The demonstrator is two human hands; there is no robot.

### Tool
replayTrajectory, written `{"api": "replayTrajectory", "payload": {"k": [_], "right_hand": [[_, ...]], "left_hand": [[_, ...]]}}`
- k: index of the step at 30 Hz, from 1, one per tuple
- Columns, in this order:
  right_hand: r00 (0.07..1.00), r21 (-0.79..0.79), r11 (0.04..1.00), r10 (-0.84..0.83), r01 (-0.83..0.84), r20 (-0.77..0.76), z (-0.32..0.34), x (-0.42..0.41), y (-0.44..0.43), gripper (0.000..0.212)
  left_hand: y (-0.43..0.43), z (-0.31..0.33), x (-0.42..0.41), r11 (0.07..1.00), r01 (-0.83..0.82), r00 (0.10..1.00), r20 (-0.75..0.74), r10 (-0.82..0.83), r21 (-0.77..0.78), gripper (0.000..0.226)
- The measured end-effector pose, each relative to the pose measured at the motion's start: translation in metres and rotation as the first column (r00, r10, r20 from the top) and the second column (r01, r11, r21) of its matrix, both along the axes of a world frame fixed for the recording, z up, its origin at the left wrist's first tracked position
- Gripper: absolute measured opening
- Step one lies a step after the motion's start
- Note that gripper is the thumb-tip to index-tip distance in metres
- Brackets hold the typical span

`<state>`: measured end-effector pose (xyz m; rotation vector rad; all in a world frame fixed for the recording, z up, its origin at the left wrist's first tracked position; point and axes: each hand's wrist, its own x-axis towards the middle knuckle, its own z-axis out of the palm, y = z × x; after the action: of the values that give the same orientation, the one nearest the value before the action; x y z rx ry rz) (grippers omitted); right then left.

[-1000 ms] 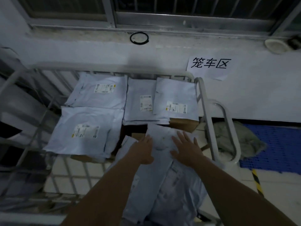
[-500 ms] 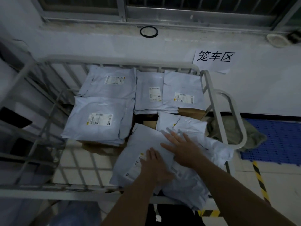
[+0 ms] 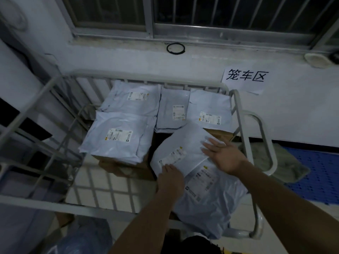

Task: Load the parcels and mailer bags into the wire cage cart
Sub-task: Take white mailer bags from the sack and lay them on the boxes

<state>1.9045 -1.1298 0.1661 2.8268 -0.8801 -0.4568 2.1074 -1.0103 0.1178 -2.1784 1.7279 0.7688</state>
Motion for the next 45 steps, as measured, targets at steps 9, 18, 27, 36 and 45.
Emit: {"api": "replayTrajectory", "payload": {"k": [9, 18, 27, 36, 45], "right_hand": [[0.987, 0.193, 0.968, -0.149, 0.159, -0.063, -0.015, 0.001, 0.025, 0.093], [0.952, 0.276, 0.913, -0.304, 0.299, -0.026, -0.009, 0.01, -0.008, 0.069], [0.93, 0.177, 0.919, -0.366, 0.353, 0.044, 0.035, 0.039, -0.065, 0.068], [0.863, 0.135, 0.857, -0.505, 0.497, 0.03, 0.06, 0.106, -0.142, 0.075], [0.734, -0.098, 0.786, -0.516, 0.611, 0.441, 0.068, 0.14, -0.229, 0.077]], "left_hand": [[0.001, 0.011, -0.011, 0.978, 0.196, 0.981, 0.011, -0.196, -0.077, 0.061], [-0.025, 0.053, 0.021, 0.972, 0.161, 0.98, 0.143, -0.137, -0.17, 0.063], [-0.103, 0.052, 0.068, 0.873, 0.193, 0.974, 0.195, -0.116, -0.447, 0.063], [-0.198, 0.106, 0.137, 0.894, 0.31, 0.949, 0.153, -0.274, -0.322, 0.066], [-0.316, 0.123, 0.173, 0.727, 0.316, 0.942, 0.108, -0.319, -0.61, 0.073]]}}
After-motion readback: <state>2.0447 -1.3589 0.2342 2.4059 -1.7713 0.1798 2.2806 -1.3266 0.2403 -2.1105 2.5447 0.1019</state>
